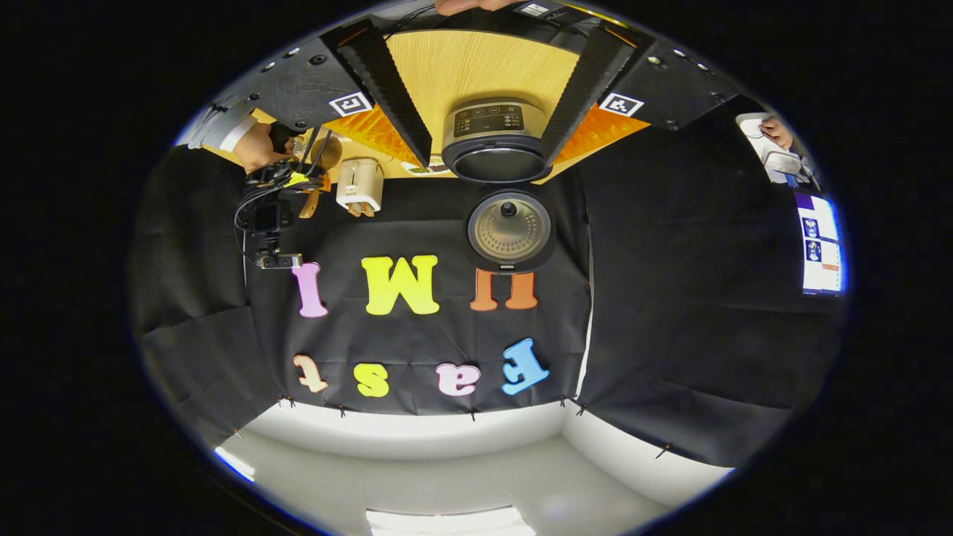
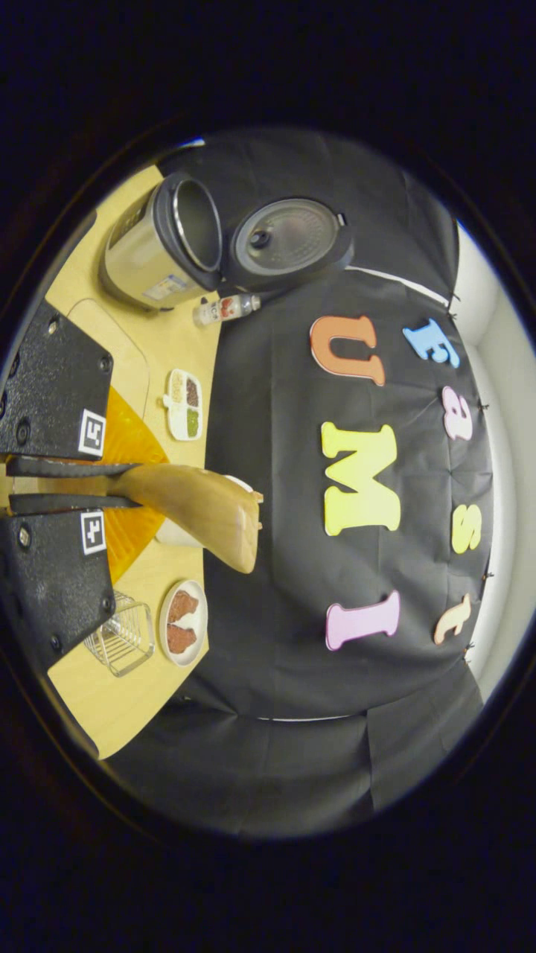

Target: Close the left gripper, press the button to open the rice cooker; take a wooden spoon from the chopstick holder with the right hand, scoop a spoonful of rice and pour it into the rice cooker, then put the wooden spoon back into the chopstick holder.

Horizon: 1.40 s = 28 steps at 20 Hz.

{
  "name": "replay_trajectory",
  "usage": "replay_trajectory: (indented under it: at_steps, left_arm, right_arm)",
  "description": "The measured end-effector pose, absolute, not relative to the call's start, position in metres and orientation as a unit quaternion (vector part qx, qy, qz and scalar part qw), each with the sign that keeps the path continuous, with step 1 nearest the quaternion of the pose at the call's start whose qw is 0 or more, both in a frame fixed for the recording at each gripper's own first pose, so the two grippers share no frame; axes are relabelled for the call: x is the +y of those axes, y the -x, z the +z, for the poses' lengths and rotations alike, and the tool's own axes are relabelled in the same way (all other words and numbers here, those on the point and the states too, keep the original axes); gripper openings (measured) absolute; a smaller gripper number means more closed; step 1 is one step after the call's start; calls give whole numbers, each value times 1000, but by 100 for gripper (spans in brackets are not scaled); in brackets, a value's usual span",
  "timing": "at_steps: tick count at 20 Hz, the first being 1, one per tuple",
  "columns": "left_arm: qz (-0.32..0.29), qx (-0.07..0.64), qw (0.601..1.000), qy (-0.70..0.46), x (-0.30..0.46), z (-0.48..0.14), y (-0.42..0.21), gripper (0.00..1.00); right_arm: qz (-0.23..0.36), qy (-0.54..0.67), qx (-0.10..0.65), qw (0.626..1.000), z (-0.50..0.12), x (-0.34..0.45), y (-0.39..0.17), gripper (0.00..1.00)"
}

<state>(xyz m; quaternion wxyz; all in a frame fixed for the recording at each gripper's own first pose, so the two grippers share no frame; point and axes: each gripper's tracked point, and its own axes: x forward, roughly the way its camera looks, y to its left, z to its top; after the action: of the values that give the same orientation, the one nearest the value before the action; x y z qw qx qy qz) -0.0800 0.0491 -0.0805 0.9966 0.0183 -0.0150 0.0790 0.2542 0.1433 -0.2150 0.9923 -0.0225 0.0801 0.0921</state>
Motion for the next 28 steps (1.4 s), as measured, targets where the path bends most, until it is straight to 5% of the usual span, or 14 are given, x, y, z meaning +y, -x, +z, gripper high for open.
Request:
replay_trajectory:
  at_steps: [6,13,20,28]
  left_arm:
    - [74,-6,997,-19,48,-87,71,95]
    - [42,17,999,-2,36,-102,57,95]
    - [62,20,998,-14,44,-107,56,95]
    - [75,28,996,-28,44,-104,55,95]
  right_arm:
    - [65,93,79,990,-247,141,-270,13]
    - [87,13,143,986,-270,154,-253,14]
    - [169,-155,209,951,-276,192,-244,14]
    - [169,-363,239,885,-262,181,-252,13]
